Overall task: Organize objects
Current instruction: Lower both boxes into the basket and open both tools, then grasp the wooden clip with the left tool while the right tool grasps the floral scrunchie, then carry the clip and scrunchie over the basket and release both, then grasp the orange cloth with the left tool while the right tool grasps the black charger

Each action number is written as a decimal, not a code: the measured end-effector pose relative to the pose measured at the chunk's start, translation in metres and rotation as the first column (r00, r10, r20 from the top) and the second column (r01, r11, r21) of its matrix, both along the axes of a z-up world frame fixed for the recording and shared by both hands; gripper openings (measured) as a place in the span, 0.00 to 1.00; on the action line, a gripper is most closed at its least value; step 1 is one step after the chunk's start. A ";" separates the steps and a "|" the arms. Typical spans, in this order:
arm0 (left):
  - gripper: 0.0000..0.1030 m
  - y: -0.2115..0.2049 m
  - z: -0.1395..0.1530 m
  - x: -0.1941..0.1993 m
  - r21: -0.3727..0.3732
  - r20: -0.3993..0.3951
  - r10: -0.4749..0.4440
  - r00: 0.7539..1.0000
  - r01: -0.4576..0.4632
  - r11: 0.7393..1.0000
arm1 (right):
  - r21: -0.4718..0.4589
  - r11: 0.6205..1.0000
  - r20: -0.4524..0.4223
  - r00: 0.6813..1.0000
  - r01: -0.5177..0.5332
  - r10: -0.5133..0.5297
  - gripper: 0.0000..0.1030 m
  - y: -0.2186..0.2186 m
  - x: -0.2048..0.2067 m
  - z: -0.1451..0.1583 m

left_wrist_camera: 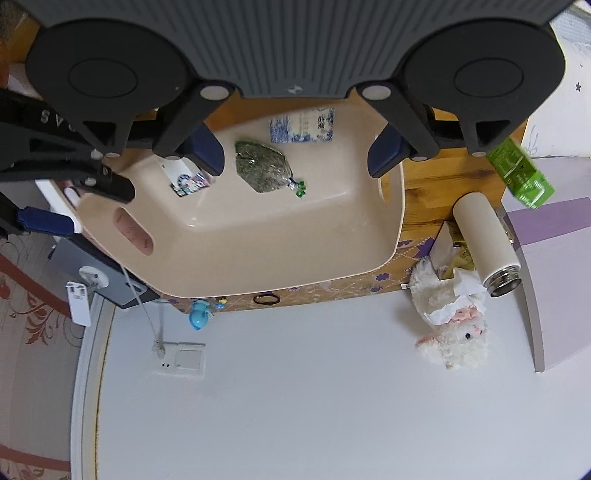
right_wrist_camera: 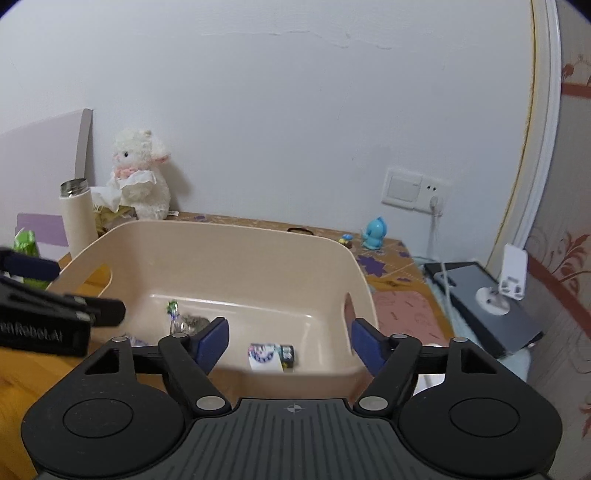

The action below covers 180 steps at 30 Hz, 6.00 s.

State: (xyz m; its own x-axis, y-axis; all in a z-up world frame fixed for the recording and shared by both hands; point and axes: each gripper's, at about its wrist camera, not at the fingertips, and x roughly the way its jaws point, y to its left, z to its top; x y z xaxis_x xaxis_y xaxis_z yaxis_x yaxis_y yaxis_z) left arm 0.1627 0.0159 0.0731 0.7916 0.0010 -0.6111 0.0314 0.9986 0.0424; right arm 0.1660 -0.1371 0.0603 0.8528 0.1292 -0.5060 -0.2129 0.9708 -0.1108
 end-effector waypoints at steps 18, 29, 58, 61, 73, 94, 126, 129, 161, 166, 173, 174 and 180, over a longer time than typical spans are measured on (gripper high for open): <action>0.86 -0.006 -0.058 -0.065 -0.029 -0.122 -0.054 0.991 0.051 0.998 | -0.022 1.000 -0.137 0.991 -0.004 0.001 0.76 -0.020 -0.062 -0.045; 0.86 -0.014 -0.103 -0.075 -0.067 -0.222 -0.126 0.967 0.114 0.991 | -0.044 0.999 -0.214 0.977 -0.021 0.011 0.76 -0.020 -0.074 -0.077; 0.57 -0.019 -0.122 -0.062 -0.035 -0.131 -0.169 0.977 0.166 0.986 | 0.052 0.995 -0.264 0.960 -0.081 0.092 0.34 0.000 -0.040 -0.105; 0.57 -0.017 -0.121 -0.061 -0.045 -0.133 -0.171 0.976 0.166 0.985 | 0.051 0.993 -0.260 0.958 -0.111 0.120 0.17 0.005 -0.044 -0.104; 0.56 -0.005 -0.113 -0.067 -0.091 -0.165 -0.134 0.977 0.120 0.989 | 0.097 0.990 -0.244 0.962 -0.098 0.119 0.09 -0.004 -0.055 -0.092; 0.57 0.005 -0.029 -0.086 -0.061 0.035 -0.097 0.995 0.099 0.993 | 0.099 0.992 0.008 0.997 -0.079 0.078 0.09 -0.022 -0.084 -0.005; 0.57 -0.002 -0.039 0.073 -0.024 0.009 -0.031 0.999 0.031 0.999 | 0.032 0.996 0.043 0.996 -0.078 0.077 0.10 0.022 0.042 0.015; 0.57 -0.003 -0.049 0.079 -0.007 -0.031 -0.032 0.999 0.031 0.999 | 0.013 0.997 -0.013 0.997 -0.074 0.074 0.10 0.023 0.055 -0.002; 0.89 -0.006 -0.006 -0.013 -0.019 0.017 -0.029 0.999 0.029 0.999 | -0.009 0.999 -0.061 0.997 -0.047 0.046 0.78 -0.020 -0.017 -0.004; 0.95 -0.016 -0.021 -0.026 0.013 0.007 -0.046 0.999 0.046 0.999 | -0.022 0.999 -0.119 0.992 -0.045 0.042 0.78 -0.026 -0.023 -0.024; 0.95 -0.023 -0.046 -0.031 0.004 -0.063 -0.075 0.995 0.076 0.997 | -0.031 0.998 -0.188 0.981 -0.053 0.046 0.77 -0.028 -0.027 -0.049; 0.95 -0.025 -0.049 -0.032 0.003 -0.068 -0.078 0.995 0.078 0.997 | -0.030 0.998 -0.196 0.979 -0.055 0.048 0.77 -0.028 -0.027 -0.052; 0.95 -0.033 -0.068 -0.028 -0.014 -0.110 -0.084 0.990 0.083 0.996 | -0.033 0.997 -0.246 0.968 -0.066 0.056 0.75 -0.027 -0.026 -0.069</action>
